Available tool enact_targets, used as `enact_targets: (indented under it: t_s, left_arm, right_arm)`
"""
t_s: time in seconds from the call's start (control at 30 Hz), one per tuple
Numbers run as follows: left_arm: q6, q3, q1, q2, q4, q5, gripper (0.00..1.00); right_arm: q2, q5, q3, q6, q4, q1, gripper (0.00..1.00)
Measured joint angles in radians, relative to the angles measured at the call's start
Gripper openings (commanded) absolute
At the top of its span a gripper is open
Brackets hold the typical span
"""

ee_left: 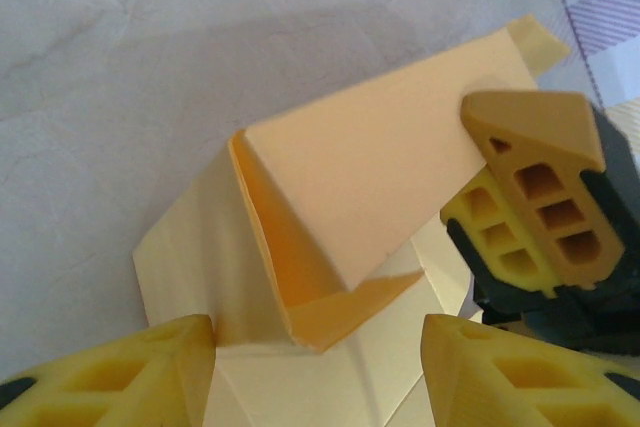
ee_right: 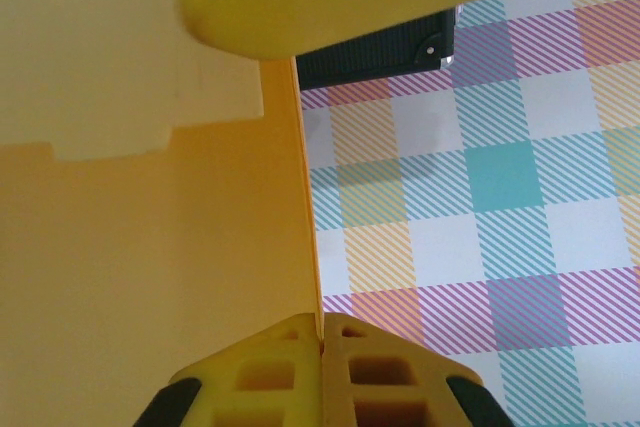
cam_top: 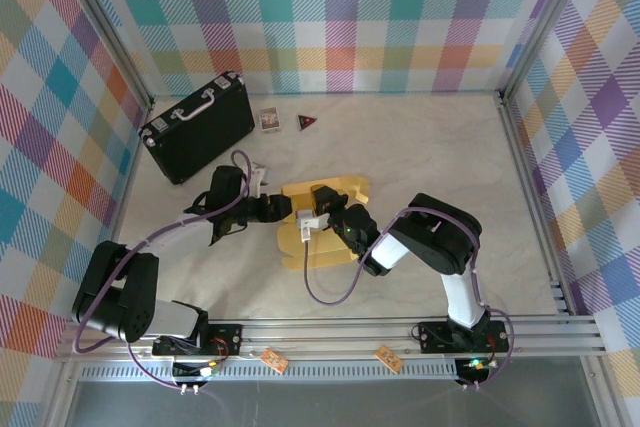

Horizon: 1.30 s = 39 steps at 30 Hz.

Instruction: Fold the paper box

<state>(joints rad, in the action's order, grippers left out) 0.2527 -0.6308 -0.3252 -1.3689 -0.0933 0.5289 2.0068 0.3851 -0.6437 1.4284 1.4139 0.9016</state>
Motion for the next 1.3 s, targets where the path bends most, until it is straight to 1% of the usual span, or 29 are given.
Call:
enact_targets:
  t_s: [0.13, 0.2, 0.37, 0.53, 0.57, 0.63, 0.77, 0.87, 0.93, 1.03, 1.1, 1.17, 1.3]
  left_arm:
    - [-0.05, -0.005, -0.031, -0.001, 0.037, -0.011, 0.58]
    - [-0.079, -0.014, -0.041, -0.001, 0.065, -0.037, 0.58]
    - [-0.166, -0.073, -0.076, -0.011, 0.169, -0.126, 0.59]
    - [-0.228, -0.125, -0.103, -0.048, 0.229, -0.211, 0.58]
    - [-0.241, -0.134, -0.112, -0.057, 0.233, -0.231, 0.56]
    - [-0.262, -0.148, -0.129, -0.07, 0.245, -0.265, 0.5]
    - [-0.306, -0.158, -0.152, -0.081, 0.245, -0.319, 0.49]
    - [-0.324, -0.158, -0.152, -0.081, 0.241, -0.333, 0.49]
    - [-0.33, -0.158, -0.152, -0.081, 0.238, -0.333, 0.47]
    - [-0.341, -0.158, -0.152, -0.082, 0.237, -0.341, 0.35]
    - [-0.348, -0.159, -0.152, -0.085, 0.23, -0.356, 0.29]
    - [-0.352, -0.165, -0.152, -0.097, 0.23, -0.367, 0.29]
    - [-0.354, -0.188, -0.152, -0.123, 0.229, -0.392, 0.32]
  right_arm:
    - [0.0, 0.0, 0.0, -0.001, 0.0, 0.0, 0.0]
    - [0.0, 0.0, 0.0, -0.002, 0.0, 0.0, 0.0]
    - [0.0, 0.001, 0.0, -0.004, 0.0, 0.0, 0.0]
    - [0.0, 0.005, 0.0, -0.004, 0.0, 0.0, 0.0]
    - [0.0, 0.008, 0.0, -0.004, 0.001, -0.001, 0.0]
    - [0.0, 0.009, 0.0, -0.004, 0.001, -0.004, 0.0]
    - [0.0, 0.012, -0.001, -0.004, 0.001, -0.006, 0.0]
    - [0.002, 0.016, -0.002, -0.004, 0.003, -0.006, 0.0]
    - [0.005, 0.019, -0.003, -0.005, 0.008, -0.006, 0.0]
    - [0.008, 0.02, -0.006, -0.005, 0.008, -0.006, 0.0]
    - [0.008, 0.019, -0.006, -0.005, 0.009, -0.006, 0.0]
    - [0.008, 0.02, -0.006, -0.006, 0.008, -0.006, 0.0]
    - [0.009, 0.027, -0.007, -0.007, 0.009, -0.007, 0.0]
